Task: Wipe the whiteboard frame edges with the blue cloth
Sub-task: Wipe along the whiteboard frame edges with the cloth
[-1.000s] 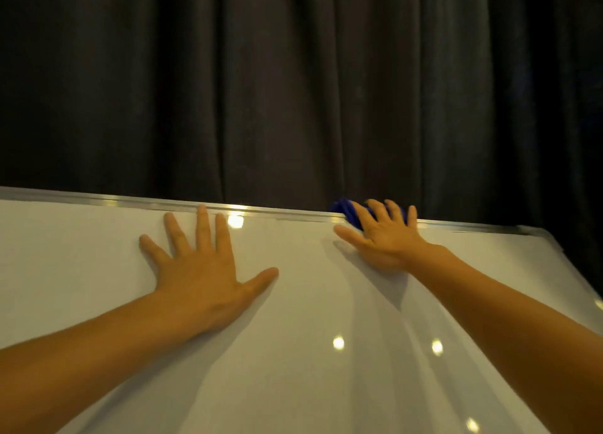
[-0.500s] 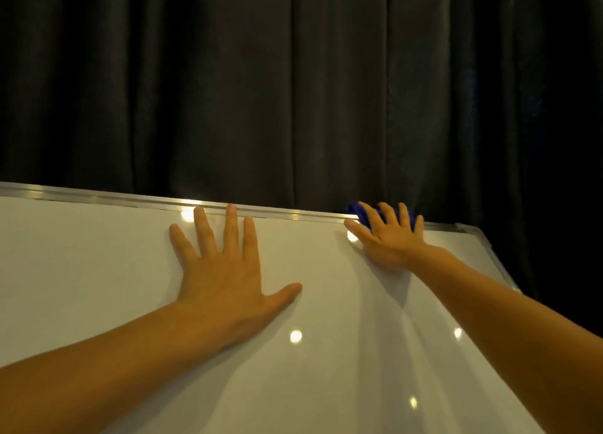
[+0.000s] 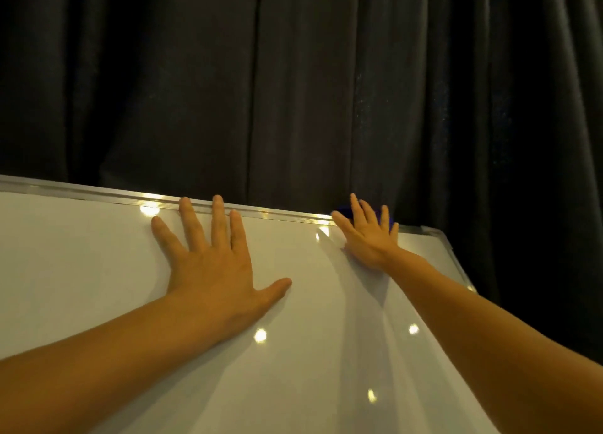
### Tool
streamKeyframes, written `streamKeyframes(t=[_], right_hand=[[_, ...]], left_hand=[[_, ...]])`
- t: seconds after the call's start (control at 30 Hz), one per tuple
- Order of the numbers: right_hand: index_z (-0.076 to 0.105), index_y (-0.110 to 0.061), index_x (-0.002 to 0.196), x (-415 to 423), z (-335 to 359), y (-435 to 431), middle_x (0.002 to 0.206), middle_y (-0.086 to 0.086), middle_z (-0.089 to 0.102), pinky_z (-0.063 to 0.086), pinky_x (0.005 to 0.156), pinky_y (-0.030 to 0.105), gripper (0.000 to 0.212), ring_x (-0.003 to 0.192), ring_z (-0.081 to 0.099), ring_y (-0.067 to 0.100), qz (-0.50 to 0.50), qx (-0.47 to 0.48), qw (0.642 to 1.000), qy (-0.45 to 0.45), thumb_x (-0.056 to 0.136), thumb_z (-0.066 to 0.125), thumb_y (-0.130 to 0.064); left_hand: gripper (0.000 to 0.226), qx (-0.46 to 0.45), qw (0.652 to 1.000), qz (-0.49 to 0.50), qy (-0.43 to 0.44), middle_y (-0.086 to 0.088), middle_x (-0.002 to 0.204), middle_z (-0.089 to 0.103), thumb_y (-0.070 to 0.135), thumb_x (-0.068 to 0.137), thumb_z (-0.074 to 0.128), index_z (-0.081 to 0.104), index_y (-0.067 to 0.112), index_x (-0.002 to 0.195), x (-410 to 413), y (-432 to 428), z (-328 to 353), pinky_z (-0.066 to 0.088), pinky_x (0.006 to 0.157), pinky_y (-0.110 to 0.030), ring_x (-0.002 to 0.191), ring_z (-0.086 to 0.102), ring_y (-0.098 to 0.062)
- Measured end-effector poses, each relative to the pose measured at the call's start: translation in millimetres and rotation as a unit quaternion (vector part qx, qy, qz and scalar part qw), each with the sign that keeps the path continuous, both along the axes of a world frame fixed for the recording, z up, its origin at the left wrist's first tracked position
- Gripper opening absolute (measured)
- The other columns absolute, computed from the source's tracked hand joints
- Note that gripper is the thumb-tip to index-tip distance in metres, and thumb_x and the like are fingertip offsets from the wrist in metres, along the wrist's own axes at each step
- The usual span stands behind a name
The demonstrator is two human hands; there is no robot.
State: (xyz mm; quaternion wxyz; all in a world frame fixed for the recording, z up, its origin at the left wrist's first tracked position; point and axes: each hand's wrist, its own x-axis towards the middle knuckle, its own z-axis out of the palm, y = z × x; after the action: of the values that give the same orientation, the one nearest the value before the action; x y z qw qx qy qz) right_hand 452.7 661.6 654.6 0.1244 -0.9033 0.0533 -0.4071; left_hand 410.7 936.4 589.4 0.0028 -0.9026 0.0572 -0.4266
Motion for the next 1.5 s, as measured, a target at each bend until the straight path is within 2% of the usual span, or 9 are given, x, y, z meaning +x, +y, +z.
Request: streamKeyframes(t=[0.2,0.33,0.47,0.67,0.9,1.0,1.13,1.33,1.5], right_hand=[[-0.013,-0.049,0.149,6.9,-20.8,82.7,0.162,-0.024,-0.007,-0.037,0.099,0.027,0.087,0.134,-0.04,-0.002,0.188,-0.146,0.97,-0.052,0.076,0.009,-0.092],[0.011,-0.041,0.154,0.8,-13.0,-10.3,0.166,-0.011,0.001,-0.016,0.116,0.047,0.084,0.151,-0.012,0.02,0.121,-0.157,0.978,-0.065,0.082,0.01,-0.084],[0.025,-0.045,0.149,0.7,-13.3,-83.5,0.166,-0.001,0.005,-0.008,0.119,0.055,0.064,0.151,-0.008,0.025,0.02,-0.048,0.998,-0.044,0.092,0.024,-0.072],[-0.005,-0.045,0.152,10.5,-28.1,-36.7,0.165,-0.008,-0.01,-0.027,0.107,0.038,0.09,0.14,-0.034,0.011,0.178,-0.165,0.969,-0.052,0.076,0.003,-0.091],[-0.013,-0.028,0.155,-1.2,-22.1,-175.0,0.163,-0.004,-0.023,-0.014,0.12,0.045,0.094,0.145,-0.029,0.019,0.069,-0.18,0.981,-0.015,0.082,0.009,-0.084],[-0.01,-0.02,0.155,-0.6,-25.6,-150.7,0.164,0.001,-0.02,-0.019,0.117,0.046,0.1,0.145,-0.029,0.024,0.133,-0.143,0.98,-0.025,0.083,0.016,-0.084],[-0.005,-0.013,0.155,-5.9,-35.7,-123.0,0.164,0.005,-0.014,-0.018,0.115,0.042,0.1,0.147,-0.025,0.023,0.188,-0.206,0.959,-0.048,0.085,0.016,-0.081],[-0.002,-0.01,0.156,-21.0,-28.5,-183.0,0.165,0.006,-0.014,-0.007,0.122,0.04,0.085,0.149,-0.018,0.02,0.153,-0.257,0.954,-0.027,0.097,0.023,-0.066],[-0.007,-0.013,0.156,-25.5,-49.5,-193.2,0.164,0.002,-0.017,-0.008,0.118,0.032,0.085,0.149,-0.018,0.016,0.155,-0.202,0.967,-0.001,0.097,0.023,-0.066]], left_hand=[[0.12,-0.011,1.0,0.024,0.002,-0.018,0.159,-0.031,0.094,0.064,0.003,-0.021,0.017,0.153,0.5,-45.5,7.6,-0.004,0.111,-0.075,0.141,-0.026,-0.055],[0.127,-0.008,1.0,0.007,0.005,-0.016,0.159,-0.033,0.093,0.055,-0.007,-0.024,0.012,0.151,-0.7,-48.3,1.2,-0.006,0.113,-0.073,0.142,-0.026,-0.053],[0.127,-0.011,1.0,0.002,0.017,-0.016,0.158,-0.035,0.093,0.055,-0.008,-0.025,0.012,0.15,-1.1,-65.0,-2.1,-0.005,0.112,-0.074,0.142,-0.027,-0.053],[0.121,-0.023,0.998,0.043,0.027,-0.018,0.159,-0.031,0.093,0.067,0.007,-0.021,0.012,0.152,8.4,-162.6,9.5,-0.004,0.111,-0.076,0.143,-0.024,-0.053],[0.131,-0.025,0.999,0.014,0.023,-0.014,0.159,-0.033,0.094,0.051,-0.012,-0.024,0.01,0.151,14.1,-192.0,3.0,-0.009,0.113,-0.072,0.143,-0.026,-0.051],[0.128,-0.039,0.998,0.034,0.026,-0.016,0.16,-0.03,0.095,0.06,0.0,-0.022,0.009,0.152,11.9,-220.5,8.0,-0.006,0.114,-0.071,0.144,-0.024,-0.05],[0.119,-0.034,0.997,0.059,0.023,-0.018,0.159,-0.031,0.089,0.075,0.025,-0.02,0.01,0.153,20.6,-251.9,11.1,-0.001,0.114,-0.072,0.145,-0.022,-0.049],[0.132,-0.029,0.999,0.033,-0.002,-0.018,0.161,-0.027,0.096,0.051,-0.014,-0.02,0.011,0.152,27.0,-263.9,9.6,-0.006,0.112,-0.071,0.145,-0.021,-0.05],[0.138,-0.029,0.999,0.04,-0.001,-0.018,0.161,-0.027,0.095,0.043,-0.02,-0.02,0.011,0.152,32.8,-266.2,10.5,-0.004,0.113,-0.071,0.145,-0.021,-0.05]])
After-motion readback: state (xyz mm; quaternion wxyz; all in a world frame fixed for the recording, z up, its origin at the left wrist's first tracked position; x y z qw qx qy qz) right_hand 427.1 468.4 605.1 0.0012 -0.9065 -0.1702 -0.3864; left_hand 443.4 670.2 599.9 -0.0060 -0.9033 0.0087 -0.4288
